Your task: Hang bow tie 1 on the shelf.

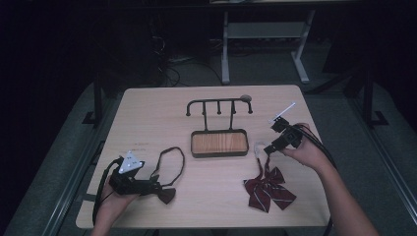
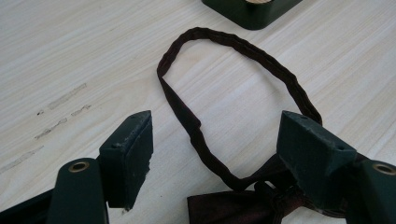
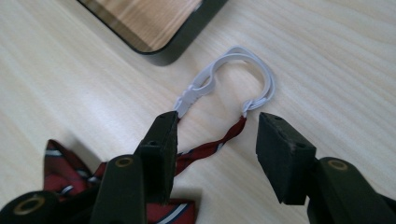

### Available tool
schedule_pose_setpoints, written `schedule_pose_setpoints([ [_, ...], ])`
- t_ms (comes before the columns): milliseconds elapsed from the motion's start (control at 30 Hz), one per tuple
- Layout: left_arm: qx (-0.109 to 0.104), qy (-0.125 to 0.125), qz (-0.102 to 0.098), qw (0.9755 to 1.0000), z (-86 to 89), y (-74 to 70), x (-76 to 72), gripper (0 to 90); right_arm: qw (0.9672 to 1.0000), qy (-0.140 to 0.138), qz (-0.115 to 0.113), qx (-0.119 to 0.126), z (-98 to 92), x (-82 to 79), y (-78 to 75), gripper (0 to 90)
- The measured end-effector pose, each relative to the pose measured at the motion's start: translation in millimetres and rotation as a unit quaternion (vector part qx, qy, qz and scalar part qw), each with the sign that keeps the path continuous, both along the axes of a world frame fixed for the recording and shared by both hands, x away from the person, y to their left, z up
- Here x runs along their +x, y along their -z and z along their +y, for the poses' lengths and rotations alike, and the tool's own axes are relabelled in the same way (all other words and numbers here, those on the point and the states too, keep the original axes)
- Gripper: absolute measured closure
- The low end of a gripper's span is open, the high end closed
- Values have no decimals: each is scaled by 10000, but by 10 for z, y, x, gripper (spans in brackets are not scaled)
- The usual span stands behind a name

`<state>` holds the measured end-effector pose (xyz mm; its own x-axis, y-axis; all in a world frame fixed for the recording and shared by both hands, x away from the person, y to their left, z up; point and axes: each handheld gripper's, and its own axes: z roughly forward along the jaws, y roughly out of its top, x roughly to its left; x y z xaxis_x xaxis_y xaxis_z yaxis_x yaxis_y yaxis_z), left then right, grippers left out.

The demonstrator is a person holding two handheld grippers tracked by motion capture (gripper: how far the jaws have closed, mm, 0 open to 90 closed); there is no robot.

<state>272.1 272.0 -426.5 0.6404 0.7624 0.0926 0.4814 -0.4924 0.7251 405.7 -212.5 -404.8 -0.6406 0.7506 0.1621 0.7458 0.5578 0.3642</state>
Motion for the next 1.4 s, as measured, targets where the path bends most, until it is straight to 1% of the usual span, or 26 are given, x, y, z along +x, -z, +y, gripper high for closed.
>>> schedule_pose_setpoints([
  [100, -15, -14, 1, 10000, 2, 2, 0, 276, 10000, 36, 34, -4, 13, 26, 23, 493],
  [200, -37, -32, 9, 10000, 6, 6, 3, 276, 9999, 51, 59, -77, 42, 62, 56, 499],
  [233, -33, -38, 21, 10000, 11, 5, 3, 276, 9998, 97, 79, -148, 56, 89, 79, 504],
  [367, -66, -53, 5, 10000, 16, 4, 2, 276, 9995, 161, 115, -231, 68, 141, 122, 518],
  [567, -71, -56, -3, 10000, 16, 2, 2, 276, 9990, 204, 179, -369, 95, 180, 170, 541],
  [633, -69, -60, -18, 10000, 21, 0, 3, 277, 9985, 262, 207, -430, 105, 204, 194, 553],
  [867, -64, -61, -15, 10000, 28, 4, 8, 277, 9980, 281, 252, -512, 132, 229, 230, 571],
  [967, -57, -61, -15, 10000, 29, 6, 9, 277, 9971, 341, 288, -617, 140, 241, 257, 588],
  [1067, -55, -56, -15, 10000, 29, 7, 11, 276, 9969, 310, 287, -659, 139, 244, 262, 592],
  [1167, -39, -41, -6, 10000, 25, 7, 11, 276, 9964, 349, 289, -711, 154, 250, 277, 606],
  [1400, -56, -58, -13, 10000, 30, 5, 10, 277, 9957, 344, 291, -813, 187, 257, 304, 630],
])
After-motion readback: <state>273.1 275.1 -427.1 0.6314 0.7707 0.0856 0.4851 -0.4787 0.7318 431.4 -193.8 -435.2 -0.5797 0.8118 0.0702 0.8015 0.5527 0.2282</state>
